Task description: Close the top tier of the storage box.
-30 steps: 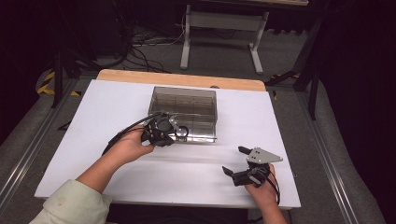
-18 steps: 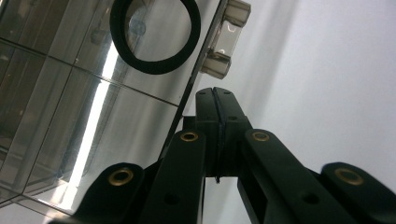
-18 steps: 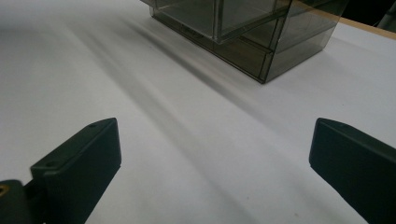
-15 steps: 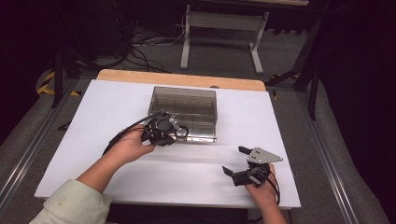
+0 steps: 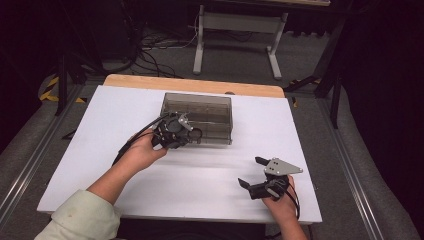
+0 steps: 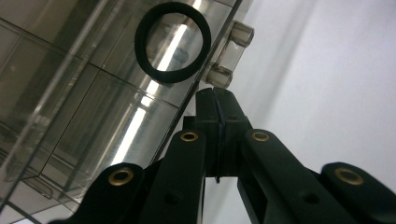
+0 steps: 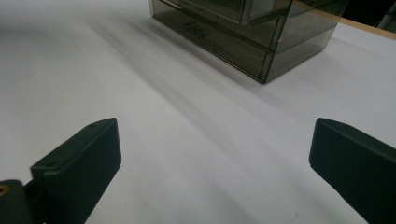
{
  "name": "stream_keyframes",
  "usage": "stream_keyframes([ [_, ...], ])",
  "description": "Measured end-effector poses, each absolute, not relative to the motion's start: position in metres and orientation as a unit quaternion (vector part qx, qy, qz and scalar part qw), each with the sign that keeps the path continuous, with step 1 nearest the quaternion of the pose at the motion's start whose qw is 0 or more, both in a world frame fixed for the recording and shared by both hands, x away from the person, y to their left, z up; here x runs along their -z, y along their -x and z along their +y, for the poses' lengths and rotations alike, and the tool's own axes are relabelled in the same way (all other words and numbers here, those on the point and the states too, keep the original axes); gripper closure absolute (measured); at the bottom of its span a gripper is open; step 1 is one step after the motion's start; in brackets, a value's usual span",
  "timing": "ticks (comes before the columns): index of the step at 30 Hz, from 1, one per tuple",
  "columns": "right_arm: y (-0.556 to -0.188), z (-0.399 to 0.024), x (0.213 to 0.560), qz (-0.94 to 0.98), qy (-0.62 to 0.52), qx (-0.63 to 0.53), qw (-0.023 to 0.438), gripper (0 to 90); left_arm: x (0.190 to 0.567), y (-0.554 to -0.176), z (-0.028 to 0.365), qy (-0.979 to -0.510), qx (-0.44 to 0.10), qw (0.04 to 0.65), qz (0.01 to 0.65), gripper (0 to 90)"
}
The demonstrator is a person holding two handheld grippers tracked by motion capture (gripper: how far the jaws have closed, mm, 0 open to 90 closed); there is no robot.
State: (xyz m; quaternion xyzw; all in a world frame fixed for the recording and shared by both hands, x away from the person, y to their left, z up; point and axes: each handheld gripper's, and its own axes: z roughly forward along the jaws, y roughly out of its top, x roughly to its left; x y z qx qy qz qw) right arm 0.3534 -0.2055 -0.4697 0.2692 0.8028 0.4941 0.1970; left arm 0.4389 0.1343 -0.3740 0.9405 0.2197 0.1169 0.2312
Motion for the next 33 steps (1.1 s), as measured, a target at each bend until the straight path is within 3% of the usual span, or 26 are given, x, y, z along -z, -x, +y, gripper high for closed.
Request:
stream_keyframes([
  [33, -0.353, -0.205, 0.47, 0.804, -0.267, -0.494, 0.196, 2.7, 0.382, -0.465, 0.134, -0.915, -0.156, 0.26, 0.265, 89.7],
])
